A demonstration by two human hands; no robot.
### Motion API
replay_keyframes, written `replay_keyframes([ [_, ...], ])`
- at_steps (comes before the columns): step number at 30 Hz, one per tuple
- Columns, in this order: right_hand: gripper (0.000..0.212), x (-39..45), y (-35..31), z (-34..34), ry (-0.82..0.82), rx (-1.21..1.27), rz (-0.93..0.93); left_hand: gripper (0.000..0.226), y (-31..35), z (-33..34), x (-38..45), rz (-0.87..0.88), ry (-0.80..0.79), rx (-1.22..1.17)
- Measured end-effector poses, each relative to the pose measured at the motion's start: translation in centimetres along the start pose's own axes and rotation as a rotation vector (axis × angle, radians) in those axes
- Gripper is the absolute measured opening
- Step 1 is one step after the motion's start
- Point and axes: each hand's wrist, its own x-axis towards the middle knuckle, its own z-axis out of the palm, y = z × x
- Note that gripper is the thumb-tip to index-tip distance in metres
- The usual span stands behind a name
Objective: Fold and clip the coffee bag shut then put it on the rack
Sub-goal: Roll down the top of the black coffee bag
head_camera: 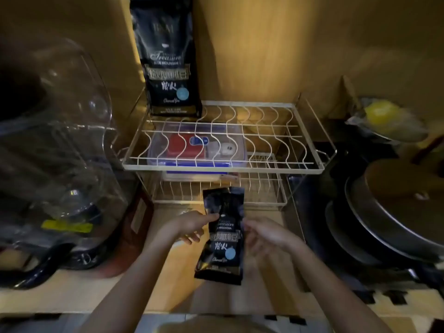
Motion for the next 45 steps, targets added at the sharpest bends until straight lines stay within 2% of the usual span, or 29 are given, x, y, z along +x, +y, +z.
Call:
replay_keyframes([
  [5, 0.054, 1.8, 2.2, 2.3, 0.167, 0.203, 0.096, 0.065, -1.8, 3.0, 1.1, -0.026, 0.014, -0.200],
  [8, 0.043, 1.6, 2.1, 3.1, 0.113, 0.290, 0.092, 0.069, -2.1, 4.5, 1.4, 0.030, 0.011, -0.326],
  [10, 0.043, 1.9, 2.2, 3.3, 0.043, 0.336, 0.041, 0.067, -2.5, 5.2, 1.8, 0.075, 0.047, -0.425],
  [14, 0.049, 2.8, 3.1, 3.8, 0.000, 0.371, 0.013, 0.043, -3.0, 6.0, 2.7, 0.149, 0.038, -0.497],
  [17, 0.056, 3.6, 3.4, 4.3, 0.043, 0.381, 0.002, 0.059, -3.2, 6.3, 3.4, 0.161, 0.061, -0.514],
  [20, 0.069, 3.8, 4.2, 4.3, 0.084, 0.367, -0.073, 0.059, -3.3, 6.4, 3.5, 0.232, 0.112, -0.497],
  [24, 0.078, 3.6, 4.4, 4.0, 0.144, 0.353, -0.177, 0.084, -4.1, 6.4, 3.9, 0.370, 0.209, -0.376],
  [30, 0.081, 4.2, 4.5, 4.1, 0.213, 0.332, -0.304, 0.077, -4.5, 7.0, 3.5, 0.493, 0.374, -0.319],
  [34, 0.078, 3.5, 3.8, 3.9, 0.196, 0.262, -0.331, 0.074, -5.0, 7.0, 3.7, 0.525, 0.352, -0.290],
  [38, 0.079, 1.1, 0.4, 2.1, 0.202, 0.226, -0.385, 0.073, -5.2, 6.4, 3.9, 0.558, 0.297, -0.297],
  [41, 0.081, -1.0, -3.4, 0.9, 0.347, 0.026, -0.568, 0.072, -4.9, 6.3, 4.0, 0.563, 0.312, -0.299],
  [45, 0.065, -1.8, -7.6, 0.6, 0.485, -0.616, -0.734, 0.075, -4.1, 6.5, 3.9, 0.586, 0.369, -0.283],
])
